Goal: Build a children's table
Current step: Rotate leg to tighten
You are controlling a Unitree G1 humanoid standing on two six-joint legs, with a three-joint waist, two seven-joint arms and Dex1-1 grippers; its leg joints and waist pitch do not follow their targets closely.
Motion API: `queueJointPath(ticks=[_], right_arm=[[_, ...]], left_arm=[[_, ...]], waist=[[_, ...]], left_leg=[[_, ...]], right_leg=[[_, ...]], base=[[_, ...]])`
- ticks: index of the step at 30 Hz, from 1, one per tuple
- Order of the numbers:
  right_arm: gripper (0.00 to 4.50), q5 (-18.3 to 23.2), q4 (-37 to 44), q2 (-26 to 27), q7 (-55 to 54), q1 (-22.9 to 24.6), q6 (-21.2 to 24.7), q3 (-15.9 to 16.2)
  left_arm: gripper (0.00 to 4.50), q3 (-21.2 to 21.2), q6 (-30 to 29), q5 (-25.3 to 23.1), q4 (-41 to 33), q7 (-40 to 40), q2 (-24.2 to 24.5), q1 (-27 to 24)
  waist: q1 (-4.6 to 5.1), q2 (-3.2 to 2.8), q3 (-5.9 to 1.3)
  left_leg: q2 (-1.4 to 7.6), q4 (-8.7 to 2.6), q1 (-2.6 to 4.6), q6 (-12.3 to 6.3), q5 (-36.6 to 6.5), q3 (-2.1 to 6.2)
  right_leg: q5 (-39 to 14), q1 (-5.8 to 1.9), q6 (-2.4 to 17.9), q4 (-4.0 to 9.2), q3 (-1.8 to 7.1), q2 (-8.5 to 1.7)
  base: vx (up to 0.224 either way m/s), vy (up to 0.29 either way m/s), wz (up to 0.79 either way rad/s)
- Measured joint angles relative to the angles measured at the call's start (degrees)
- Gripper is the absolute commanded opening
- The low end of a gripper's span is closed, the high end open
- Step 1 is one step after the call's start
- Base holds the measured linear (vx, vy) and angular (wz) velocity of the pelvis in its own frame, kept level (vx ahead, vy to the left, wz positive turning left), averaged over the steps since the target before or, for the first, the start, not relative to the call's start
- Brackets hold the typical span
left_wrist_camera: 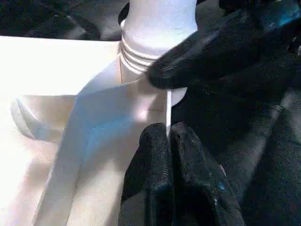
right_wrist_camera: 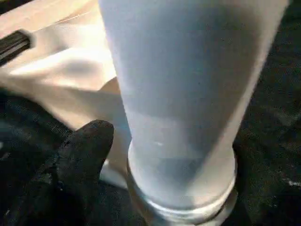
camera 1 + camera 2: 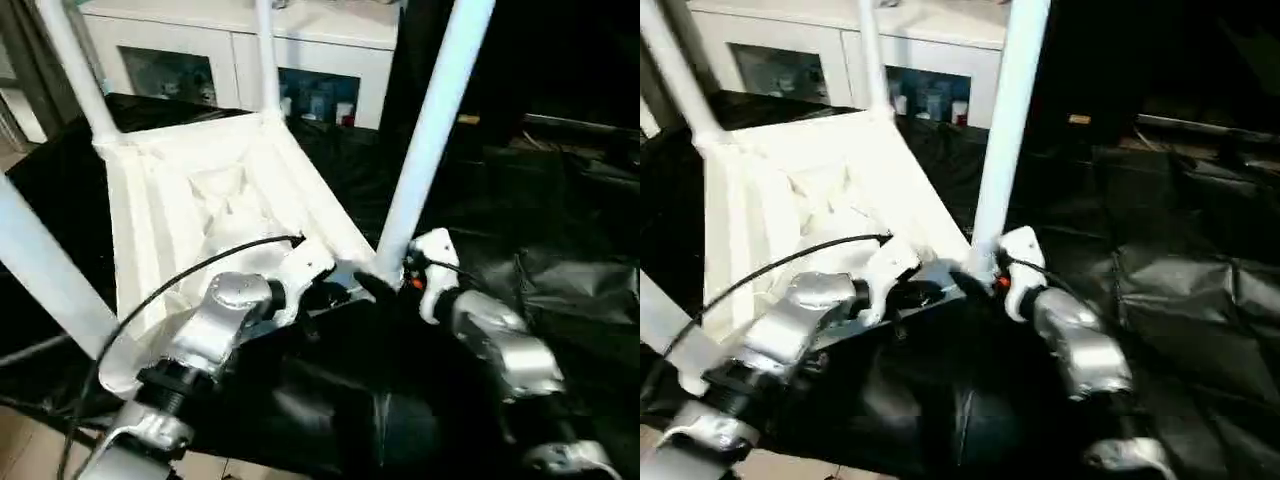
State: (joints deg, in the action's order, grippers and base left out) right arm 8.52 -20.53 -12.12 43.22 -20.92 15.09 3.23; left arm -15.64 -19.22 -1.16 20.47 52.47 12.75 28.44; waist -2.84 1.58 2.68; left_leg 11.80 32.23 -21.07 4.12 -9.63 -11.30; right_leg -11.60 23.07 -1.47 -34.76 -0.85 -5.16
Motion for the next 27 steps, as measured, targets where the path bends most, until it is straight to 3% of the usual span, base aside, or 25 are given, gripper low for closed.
queueJointPath(ticks=[12, 18, 27], right_arm=[[3.93, 4.64, 4.17, -8.98, 21.59, 0.48, 4.61, 5.15], [3.30, 4.94, 4.32, -9.53, 23.81, 0.47, 4.61, 6.27], [2.75, 4.85, 4.63, -9.43, 23.77, 0.60, 4.75, 6.36]], left_arm=[[0.00, -1.08, 0.97, 4.15, -4.93, 14.77, 7.91, -3.09], [0.00, -1.57, 0.57, 4.98, -5.84, 17.68, 9.30, -3.38], [0.00, -1.67, 0.56, 5.02, -6.00, 18.21, 9.34, -3.43]], waist=[[-0.37, 0.16, 0.11], [-0.43, 0.37, 0.24], [-0.62, 0.38, 0.25]], left_leg=[[0.00, -0.06, -0.19, -0.04, -0.05, -0.04], [0.01, -0.02, -0.20, -0.04, -0.05, -0.05], [0.01, 0.02, -0.20, -0.05, -0.06, -0.06]], right_leg=[[-0.04, 0.11, 0.00, 0.15, -0.02, -0.01], [-0.03, 0.11, 0.03, 0.15, -0.01, -0.01], [-0.03, 0.11, 0.03, 0.11, -0.02, -0.01]], base=[[0.000, 0.000, 0.00], [0.000, 0.000, 0.00], [0.000, 0.000, 0.00]])
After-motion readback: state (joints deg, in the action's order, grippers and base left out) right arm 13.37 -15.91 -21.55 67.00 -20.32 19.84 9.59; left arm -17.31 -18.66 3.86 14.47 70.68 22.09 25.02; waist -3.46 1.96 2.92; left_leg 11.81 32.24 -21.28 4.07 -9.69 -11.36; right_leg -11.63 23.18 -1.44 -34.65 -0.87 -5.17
